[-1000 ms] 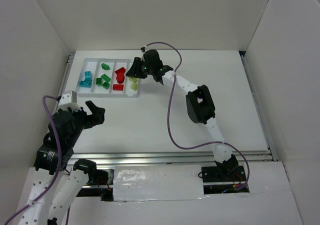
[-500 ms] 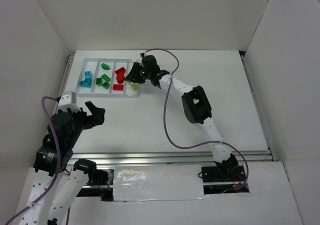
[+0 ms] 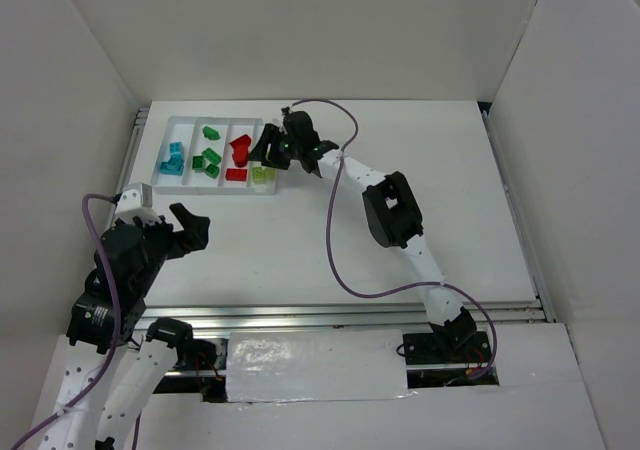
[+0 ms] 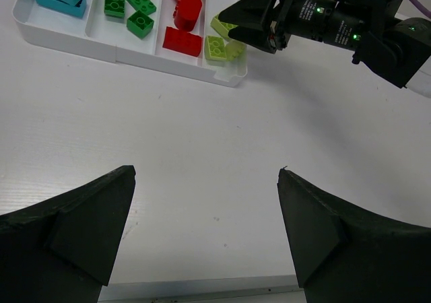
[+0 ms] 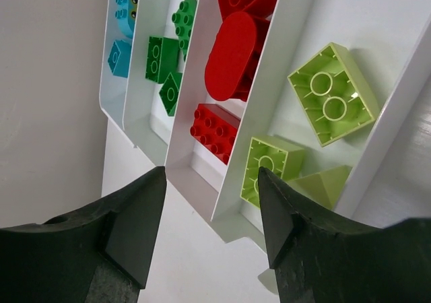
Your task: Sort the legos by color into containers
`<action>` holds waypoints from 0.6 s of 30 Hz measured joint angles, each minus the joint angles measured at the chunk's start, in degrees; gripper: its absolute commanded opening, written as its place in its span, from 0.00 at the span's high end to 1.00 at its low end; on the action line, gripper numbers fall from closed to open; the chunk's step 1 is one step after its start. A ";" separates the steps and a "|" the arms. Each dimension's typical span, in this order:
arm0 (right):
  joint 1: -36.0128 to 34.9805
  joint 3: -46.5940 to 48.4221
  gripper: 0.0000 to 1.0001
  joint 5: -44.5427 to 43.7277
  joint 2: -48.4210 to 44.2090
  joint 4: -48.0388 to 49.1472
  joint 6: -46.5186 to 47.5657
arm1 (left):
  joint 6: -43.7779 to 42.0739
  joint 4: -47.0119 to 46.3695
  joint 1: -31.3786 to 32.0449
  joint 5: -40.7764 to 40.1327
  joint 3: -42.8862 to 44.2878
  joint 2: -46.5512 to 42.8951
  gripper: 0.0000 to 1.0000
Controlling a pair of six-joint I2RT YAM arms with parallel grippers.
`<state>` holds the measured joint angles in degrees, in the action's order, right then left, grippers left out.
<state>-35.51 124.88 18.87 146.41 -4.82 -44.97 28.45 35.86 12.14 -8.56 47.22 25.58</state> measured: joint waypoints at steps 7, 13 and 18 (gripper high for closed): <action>0.00 -5.31 0.31 0.90 -1.64 2.54 -0.09 | 0.00 0.02 0.00 -0.07 0.00 0.02 0.00; -0.90 -21.40 0.00 -1.92 -16.44 2.14 4.00 | 0.15 0.09 -0.11 -1.03 0.00 0.63 0.00; -2.29 -36.57 0.00 -9.75 -40.13 0.74 9.14 | 0.15 0.20 -3.91 -1.70 0.13 5.29 0.01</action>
<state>-37.80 88.31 9.13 106.28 -4.08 -35.83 28.60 36.05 8.23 -10.26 47.35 30.87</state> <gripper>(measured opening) 0.994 0.994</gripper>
